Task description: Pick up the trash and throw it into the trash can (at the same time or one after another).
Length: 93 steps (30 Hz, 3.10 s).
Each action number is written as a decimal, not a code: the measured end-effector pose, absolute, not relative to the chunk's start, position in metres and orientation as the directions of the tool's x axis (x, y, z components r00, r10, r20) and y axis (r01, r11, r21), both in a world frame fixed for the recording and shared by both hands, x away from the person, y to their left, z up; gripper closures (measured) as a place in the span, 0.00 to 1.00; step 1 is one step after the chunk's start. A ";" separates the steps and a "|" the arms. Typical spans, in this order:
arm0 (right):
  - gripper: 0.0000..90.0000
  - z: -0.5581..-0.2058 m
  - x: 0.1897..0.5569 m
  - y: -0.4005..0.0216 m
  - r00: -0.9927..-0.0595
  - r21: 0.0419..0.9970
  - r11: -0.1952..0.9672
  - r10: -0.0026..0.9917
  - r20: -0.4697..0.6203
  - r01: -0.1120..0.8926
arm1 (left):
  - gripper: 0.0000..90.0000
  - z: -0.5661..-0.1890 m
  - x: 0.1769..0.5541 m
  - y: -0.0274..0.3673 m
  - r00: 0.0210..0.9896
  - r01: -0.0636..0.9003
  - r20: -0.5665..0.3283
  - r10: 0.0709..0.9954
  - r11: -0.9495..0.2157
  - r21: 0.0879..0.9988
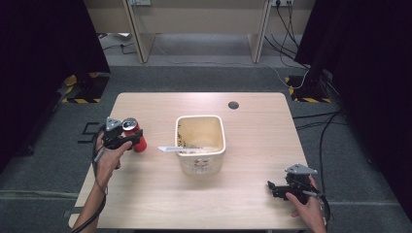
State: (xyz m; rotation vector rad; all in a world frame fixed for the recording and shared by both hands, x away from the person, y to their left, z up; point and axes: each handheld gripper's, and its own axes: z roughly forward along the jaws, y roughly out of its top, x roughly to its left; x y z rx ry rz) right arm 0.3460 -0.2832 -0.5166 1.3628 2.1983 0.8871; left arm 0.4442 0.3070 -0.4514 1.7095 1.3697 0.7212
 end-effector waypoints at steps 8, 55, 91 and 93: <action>0.00 -0.517 0.346 -0.283 -0.441 0.698 0.320 0.897 -0.007 0.640 | 0.32 -0.454 0.448 0.305 0.250 0.508 -0.052 0.967 -0.085 0.857; 0.00 -0.517 0.346 -0.283 -0.442 0.698 0.323 0.897 -0.010 0.639 | 0.37 -0.378 0.406 0.264 0.495 0.390 0.017 0.869 -0.240 0.889; 0.00 -0.517 0.346 -0.283 -0.442 0.698 0.322 0.897 -0.009 0.639 | 0.37 -0.331 0.400 0.248 0.545 0.340 0.042 0.837 -0.266 0.902; 0.00 -0.517 0.346 -0.283 -0.443 0.698 0.323 0.897 -0.010 0.638 | 0.37 -0.327 0.401 0.247 0.548 0.336 0.039 0.835 -0.263 0.905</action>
